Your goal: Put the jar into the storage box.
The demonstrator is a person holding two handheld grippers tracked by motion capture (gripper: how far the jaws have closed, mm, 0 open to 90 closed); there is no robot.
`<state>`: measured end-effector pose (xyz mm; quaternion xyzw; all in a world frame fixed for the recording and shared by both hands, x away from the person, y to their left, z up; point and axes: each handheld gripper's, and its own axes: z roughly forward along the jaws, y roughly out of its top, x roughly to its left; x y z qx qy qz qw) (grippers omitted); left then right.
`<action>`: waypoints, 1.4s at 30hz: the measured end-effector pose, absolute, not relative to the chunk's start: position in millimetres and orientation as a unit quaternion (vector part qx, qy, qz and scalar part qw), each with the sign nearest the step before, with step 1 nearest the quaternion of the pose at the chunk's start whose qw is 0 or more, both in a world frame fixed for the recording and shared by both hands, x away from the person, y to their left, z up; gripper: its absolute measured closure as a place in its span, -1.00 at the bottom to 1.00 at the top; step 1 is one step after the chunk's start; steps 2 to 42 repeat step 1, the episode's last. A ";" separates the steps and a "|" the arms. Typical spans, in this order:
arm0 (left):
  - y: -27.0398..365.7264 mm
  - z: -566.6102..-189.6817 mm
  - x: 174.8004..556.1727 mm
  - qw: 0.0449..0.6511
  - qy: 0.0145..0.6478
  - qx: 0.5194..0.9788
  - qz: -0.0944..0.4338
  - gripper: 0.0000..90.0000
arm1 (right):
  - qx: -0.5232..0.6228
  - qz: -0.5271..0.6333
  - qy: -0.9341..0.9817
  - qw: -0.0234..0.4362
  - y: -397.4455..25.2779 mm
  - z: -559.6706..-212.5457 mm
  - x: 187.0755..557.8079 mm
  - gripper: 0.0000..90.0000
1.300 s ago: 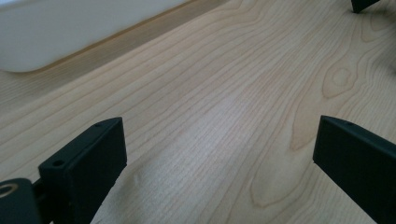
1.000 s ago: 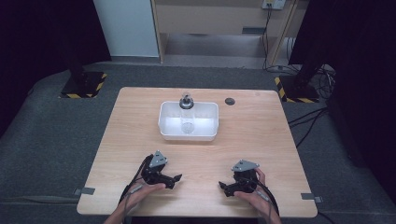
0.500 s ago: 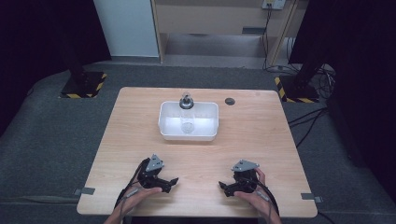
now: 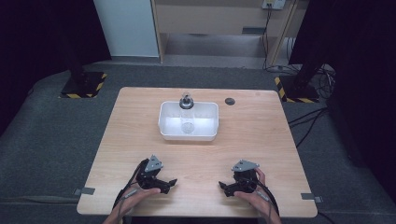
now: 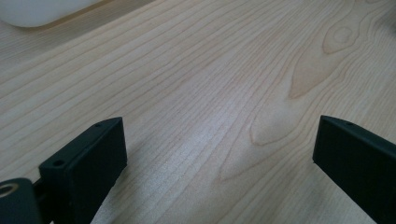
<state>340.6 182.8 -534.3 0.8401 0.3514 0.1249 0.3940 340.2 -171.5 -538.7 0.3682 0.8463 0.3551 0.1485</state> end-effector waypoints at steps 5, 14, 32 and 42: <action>182.8 -534.3 340.6 0.394 0.352 0.840 0.125 -0.97 | 0.368 0.355 0.846 0.149 -171.6 -538.7 340.2 -0.99; 182.8 -534.3 340.6 0.394 0.352 0.840 0.125 -0.97 | 0.368 0.355 0.846 0.149 -171.6 -538.7 340.2 -0.99; 182.8 -534.3 340.6 0.394 0.352 0.840 0.125 -0.97 | 0.368 0.355 0.846 0.149 -171.6 -538.7 340.2 -0.99; 182.8 -534.3 340.6 0.394 0.352 0.840 0.125 -0.97 | 0.368 0.355 0.846 0.149 -171.6 -538.7 340.2 -0.99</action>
